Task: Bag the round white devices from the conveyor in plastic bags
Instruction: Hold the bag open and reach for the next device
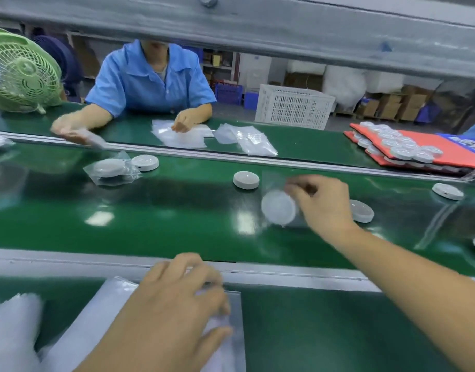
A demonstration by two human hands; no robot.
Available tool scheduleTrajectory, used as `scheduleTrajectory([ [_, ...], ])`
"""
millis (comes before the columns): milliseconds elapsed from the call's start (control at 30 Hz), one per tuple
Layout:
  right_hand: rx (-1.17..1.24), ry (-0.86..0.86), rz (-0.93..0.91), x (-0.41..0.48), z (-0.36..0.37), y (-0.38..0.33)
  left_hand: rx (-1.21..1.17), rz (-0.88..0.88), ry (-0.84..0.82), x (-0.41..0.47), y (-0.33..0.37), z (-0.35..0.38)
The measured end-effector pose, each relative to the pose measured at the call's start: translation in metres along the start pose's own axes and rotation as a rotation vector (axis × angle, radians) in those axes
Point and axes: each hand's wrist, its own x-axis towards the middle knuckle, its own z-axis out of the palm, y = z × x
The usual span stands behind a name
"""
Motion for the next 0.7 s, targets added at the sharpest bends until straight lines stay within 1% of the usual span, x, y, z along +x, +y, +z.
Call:
scheduleTrajectory([
  [33,-0.119,0.015,-0.021,0.019,0.004,0.011,-0.006,0.022,-0.067,0.0,-0.003,-0.002],
  [67,-0.225,-0.031,-0.023,0.034,0.01,0.023,-0.041,0.029,-0.118,0.0,-0.003,-0.002],
  [100,-0.307,-0.128,0.008,0.046,0.016,0.034,-0.076,0.025,-0.161,0.0,-0.001,-0.002],
  [167,-0.41,-0.357,0.102,0.055,0.028,0.052,-0.114,0.032,-0.172,-0.001,0.003,0.003],
  [200,-0.491,-0.402,0.109,0.055,0.03,0.062,-0.124,0.031,-0.17,-0.002,0.005,0.006],
  [267,-0.718,-0.334,0.125,0.053,0.02,0.087,-0.16,0.008,-0.169,-0.004,0.008,0.008],
  [300,-0.827,-0.319,0.179,0.051,0.011,0.098,-0.172,-0.005,-0.155,-0.005,0.01,0.01],
  [333,-0.901,-0.358,0.257,0.049,0.0,0.109,-0.185,-0.017,-0.146,-0.005,0.011,0.011],
  [367,-0.92,-0.427,0.326,0.047,-0.01,0.12,-0.203,-0.029,-0.137,-0.005,0.013,0.012],
  [400,-0.883,-0.463,0.351,0.046,-0.019,0.128,-0.225,-0.041,-0.129,-0.005,0.014,0.013],
  [433,-0.823,-0.445,0.339,0.045,-0.026,0.131,-0.243,-0.059,-0.115,-0.005,0.014,0.014],
  [500,-0.702,-0.35,0.281,0.038,-0.035,0.125,-0.248,-0.102,-0.073,-0.006,0.013,0.014],
  [600,-0.573,-0.227,0.171,0.017,-0.036,0.098,-0.26,-0.169,-0.071,-0.008,0.012,0.014],
  [667,-0.316,-0.136,0.084,-0.014,-0.032,0.067,-0.284,-0.243,-0.043,-0.007,0.011,0.01],
  [700,-0.185,-0.147,-0.001,-0.035,-0.032,0.049,-0.29,-0.277,-0.011,-0.007,0.009,0.009],
])
